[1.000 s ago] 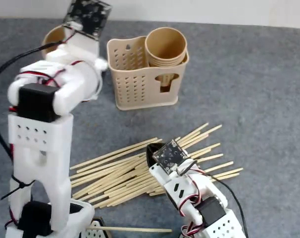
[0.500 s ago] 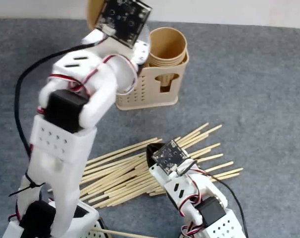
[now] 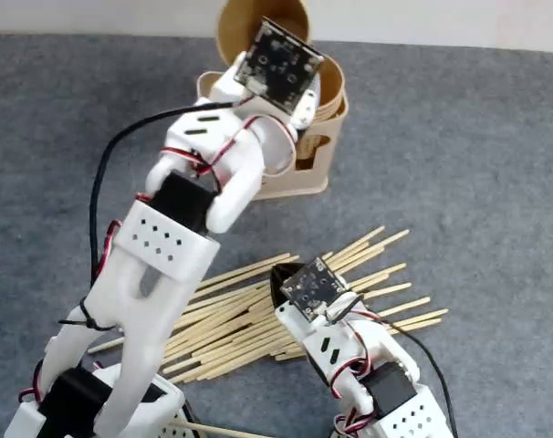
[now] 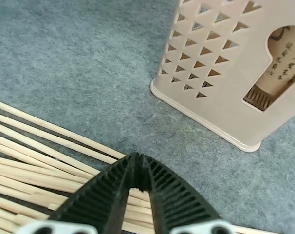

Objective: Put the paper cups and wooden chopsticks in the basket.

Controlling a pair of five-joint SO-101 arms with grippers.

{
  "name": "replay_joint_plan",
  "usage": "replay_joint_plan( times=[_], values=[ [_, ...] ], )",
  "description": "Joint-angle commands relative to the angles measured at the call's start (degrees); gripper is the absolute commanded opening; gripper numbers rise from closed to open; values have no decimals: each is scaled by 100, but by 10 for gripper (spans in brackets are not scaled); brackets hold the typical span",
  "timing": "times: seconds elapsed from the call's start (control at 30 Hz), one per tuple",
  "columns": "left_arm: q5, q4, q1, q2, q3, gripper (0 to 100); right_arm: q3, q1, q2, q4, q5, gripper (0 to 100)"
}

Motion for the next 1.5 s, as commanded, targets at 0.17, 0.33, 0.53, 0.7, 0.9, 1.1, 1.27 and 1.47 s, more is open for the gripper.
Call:
replay_joint_plan(
  times=[0.17, 0.33, 0.53, 0.7, 0.9, 1.1, 1.27, 1.47],
  values=[
    [62, -149, 382, -154, -4, 5, -48, 48, 40, 22, 97, 16],
    [62, -132, 470, 312, -189, 5, 136, 40, 40, -13, 114, 16],
    [53, -114, 470, 479, -330, 5, 154, 22, 40, -13, 501, 16],
    [35, 70, 470, 479, -338, 14, 154, 22, 40, -13, 519, 17],
    [158, 97, 321, 479, -347, 120, 154, 22, 40, -13, 519, 17],
    [299, 466, 180, 479, -1007, 120, 154, 22, 40, -13, 527, 17],
    [299, 1002, 154, 479, -1622, 115, 154, 22, 40, -13, 527, 17],
    [273, 1451, 171, 532, -1719, 20, 163, 22, 40, -13, 527, 17]
  ],
)
